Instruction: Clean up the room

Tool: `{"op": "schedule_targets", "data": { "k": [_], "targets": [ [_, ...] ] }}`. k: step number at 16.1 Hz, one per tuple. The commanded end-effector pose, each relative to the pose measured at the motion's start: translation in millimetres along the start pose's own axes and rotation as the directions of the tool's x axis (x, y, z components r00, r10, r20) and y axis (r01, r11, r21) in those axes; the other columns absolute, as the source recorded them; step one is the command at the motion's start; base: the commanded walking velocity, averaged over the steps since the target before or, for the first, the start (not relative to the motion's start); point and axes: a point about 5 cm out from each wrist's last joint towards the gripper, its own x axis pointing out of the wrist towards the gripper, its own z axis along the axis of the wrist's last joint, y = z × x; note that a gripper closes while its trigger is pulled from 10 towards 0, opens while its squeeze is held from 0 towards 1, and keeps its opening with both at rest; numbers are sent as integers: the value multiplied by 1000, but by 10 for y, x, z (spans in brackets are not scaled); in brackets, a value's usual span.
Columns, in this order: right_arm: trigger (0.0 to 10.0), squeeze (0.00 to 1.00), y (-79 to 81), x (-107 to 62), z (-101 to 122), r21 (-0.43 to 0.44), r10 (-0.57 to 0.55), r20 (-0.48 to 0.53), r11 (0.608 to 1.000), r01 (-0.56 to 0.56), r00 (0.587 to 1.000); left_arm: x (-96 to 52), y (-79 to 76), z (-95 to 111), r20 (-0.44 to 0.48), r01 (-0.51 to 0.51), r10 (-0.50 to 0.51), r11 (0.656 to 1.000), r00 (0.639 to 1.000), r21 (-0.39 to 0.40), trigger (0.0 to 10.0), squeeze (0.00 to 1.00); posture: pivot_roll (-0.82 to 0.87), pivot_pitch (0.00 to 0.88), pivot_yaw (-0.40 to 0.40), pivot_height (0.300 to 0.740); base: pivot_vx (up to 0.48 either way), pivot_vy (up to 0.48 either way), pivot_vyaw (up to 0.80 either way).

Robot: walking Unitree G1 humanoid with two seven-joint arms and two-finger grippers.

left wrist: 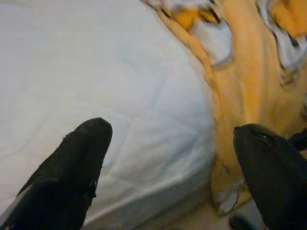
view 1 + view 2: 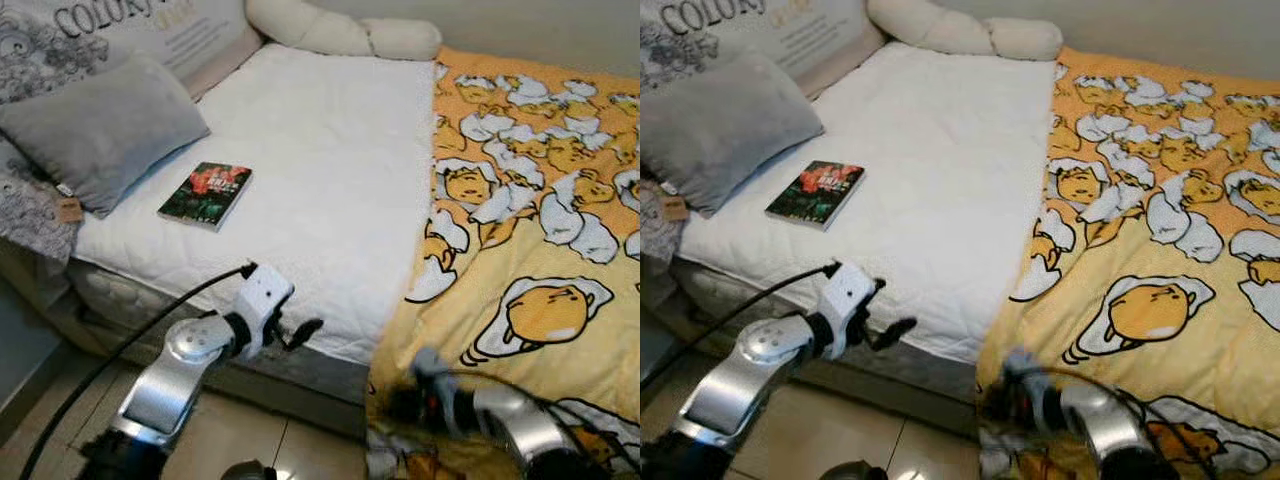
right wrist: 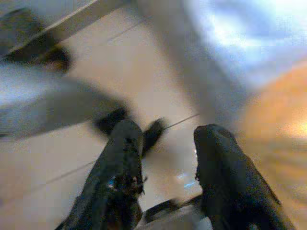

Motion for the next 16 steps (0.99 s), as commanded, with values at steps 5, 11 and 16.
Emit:
{"op": "schedule_targets", "data": {
  "k": [5, 11, 16],
  "targets": [
    [10000, 1000, -329, -367, 557, 166, -533, 350, 845, 509, 771, -143, 324, -39, 64, -402, 419, 897, 906, -186, 10000, 0, 9, 0, -18, 740, 0, 0, 0],
    [10000, 1000, -332, -442, 607, 347, -801, 315, 596, 724, 508, -169, 450, -50, 61, -552, 573, 809, 817, -202, 10000, 0, -42, 0, 12, 740, 0, 0, -515],
    [10000, 1000, -261, -427, 855, 362, -799, 416, 584, 727, 435, -155, 554, 18, 101, -595, 617, 783, 781, -183, 10000, 0, -34, 0, -7, 740, 0, 0, -565]
  ]
}}
